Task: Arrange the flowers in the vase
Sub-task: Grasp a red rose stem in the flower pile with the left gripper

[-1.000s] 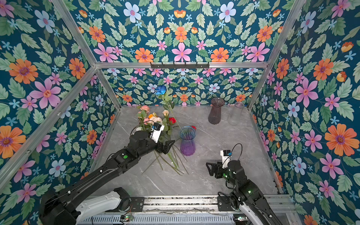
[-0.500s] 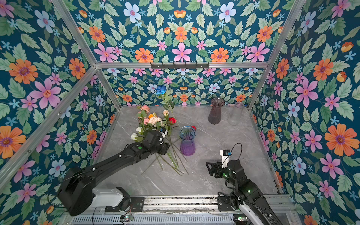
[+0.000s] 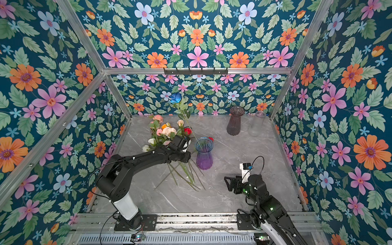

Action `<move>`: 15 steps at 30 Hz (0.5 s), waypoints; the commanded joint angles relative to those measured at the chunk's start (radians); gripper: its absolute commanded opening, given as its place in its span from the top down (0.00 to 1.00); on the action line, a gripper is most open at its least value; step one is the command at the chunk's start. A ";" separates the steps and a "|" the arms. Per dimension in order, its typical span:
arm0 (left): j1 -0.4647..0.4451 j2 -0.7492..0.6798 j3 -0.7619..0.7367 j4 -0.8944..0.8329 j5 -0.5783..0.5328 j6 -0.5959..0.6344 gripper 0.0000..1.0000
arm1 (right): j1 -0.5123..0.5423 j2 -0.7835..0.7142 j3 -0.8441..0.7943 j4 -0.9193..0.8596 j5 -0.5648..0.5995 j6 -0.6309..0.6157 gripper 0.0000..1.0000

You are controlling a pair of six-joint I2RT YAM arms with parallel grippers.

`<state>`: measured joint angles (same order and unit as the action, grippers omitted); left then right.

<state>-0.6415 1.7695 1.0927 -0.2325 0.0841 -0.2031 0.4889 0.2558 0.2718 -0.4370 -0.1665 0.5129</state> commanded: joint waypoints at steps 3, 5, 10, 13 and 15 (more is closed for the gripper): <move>0.003 0.070 0.025 0.002 0.032 0.025 0.57 | 0.000 0.000 0.000 0.017 -0.006 -0.004 0.14; 0.002 0.080 0.027 0.009 0.026 0.023 0.57 | 0.000 -0.001 0.000 0.017 -0.006 -0.004 0.14; 0.002 0.043 0.003 0.083 0.087 -0.003 0.76 | 0.000 -0.011 -0.002 0.013 -0.005 -0.004 0.14; 0.003 0.007 -0.003 0.104 0.079 -0.024 0.89 | 0.000 -0.024 -0.003 0.007 0.002 -0.002 0.14; 0.008 -0.010 0.002 0.092 0.055 -0.029 0.96 | -0.001 -0.029 -0.002 0.004 0.007 -0.002 0.14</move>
<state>-0.6407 1.7782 1.0908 -0.1642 0.1547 -0.2169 0.4881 0.2321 0.2710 -0.4389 -0.1719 0.5129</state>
